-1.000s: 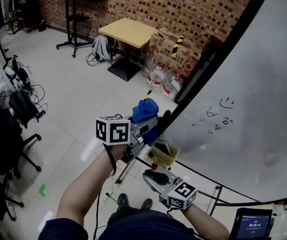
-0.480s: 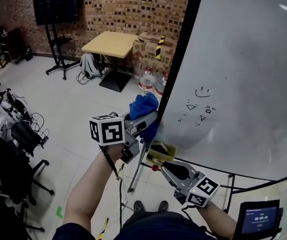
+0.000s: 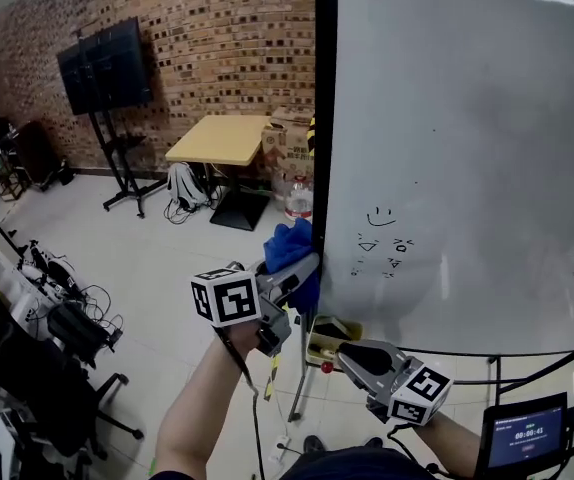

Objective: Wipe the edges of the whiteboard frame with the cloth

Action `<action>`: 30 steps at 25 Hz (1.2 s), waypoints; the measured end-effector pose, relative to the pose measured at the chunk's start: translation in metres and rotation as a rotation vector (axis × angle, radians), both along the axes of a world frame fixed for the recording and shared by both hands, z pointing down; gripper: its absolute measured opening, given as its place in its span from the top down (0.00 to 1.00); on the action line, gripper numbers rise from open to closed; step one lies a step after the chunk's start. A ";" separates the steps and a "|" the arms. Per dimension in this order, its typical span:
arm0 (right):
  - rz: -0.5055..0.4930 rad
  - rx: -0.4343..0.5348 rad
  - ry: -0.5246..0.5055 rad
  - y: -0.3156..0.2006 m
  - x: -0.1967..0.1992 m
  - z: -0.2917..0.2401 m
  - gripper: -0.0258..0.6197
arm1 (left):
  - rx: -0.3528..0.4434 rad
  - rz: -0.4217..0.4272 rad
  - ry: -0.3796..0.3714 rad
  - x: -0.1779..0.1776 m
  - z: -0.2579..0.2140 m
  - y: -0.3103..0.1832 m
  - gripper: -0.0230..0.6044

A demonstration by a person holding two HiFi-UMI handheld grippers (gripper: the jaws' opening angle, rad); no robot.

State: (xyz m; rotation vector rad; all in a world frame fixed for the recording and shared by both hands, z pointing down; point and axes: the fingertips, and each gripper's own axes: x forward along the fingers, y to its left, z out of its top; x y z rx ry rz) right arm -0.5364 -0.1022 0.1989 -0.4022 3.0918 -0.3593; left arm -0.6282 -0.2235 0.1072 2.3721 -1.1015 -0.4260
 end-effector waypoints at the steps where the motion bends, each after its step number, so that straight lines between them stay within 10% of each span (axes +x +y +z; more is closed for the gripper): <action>1: 0.003 0.011 0.007 -0.002 0.001 -0.002 0.89 | 0.009 -0.009 -0.006 0.000 -0.004 -0.001 0.73; 13: -0.005 0.077 0.003 -0.023 0.009 -0.021 0.89 | 0.146 -0.042 0.053 -0.008 -0.073 0.001 0.72; 30: -0.061 0.310 -0.116 -0.037 -0.022 -0.133 0.89 | 0.240 -0.110 -0.066 -0.014 -0.151 -0.005 0.71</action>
